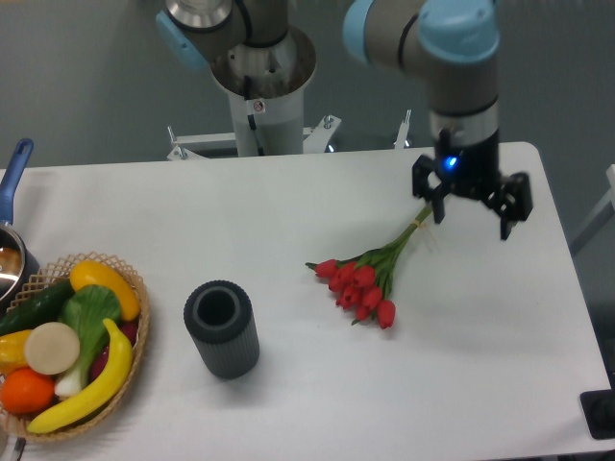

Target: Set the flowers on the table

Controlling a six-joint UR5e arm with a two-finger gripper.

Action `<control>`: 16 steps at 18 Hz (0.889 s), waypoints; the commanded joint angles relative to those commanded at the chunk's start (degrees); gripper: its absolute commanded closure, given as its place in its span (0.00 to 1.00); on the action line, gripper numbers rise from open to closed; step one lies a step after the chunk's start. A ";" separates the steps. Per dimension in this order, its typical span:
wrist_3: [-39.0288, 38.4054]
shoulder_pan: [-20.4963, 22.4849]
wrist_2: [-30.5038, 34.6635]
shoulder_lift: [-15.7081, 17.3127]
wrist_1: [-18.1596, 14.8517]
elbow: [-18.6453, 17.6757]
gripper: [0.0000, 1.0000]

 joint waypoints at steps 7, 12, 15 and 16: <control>18.62 8.00 -2.22 4.84 -10.81 -0.70 0.00; 28.13 11.35 -2.57 6.07 -14.95 -1.84 0.00; 28.50 11.62 -3.62 6.42 -15.13 -1.85 0.00; 28.50 11.62 -3.71 6.42 -15.13 -1.85 0.00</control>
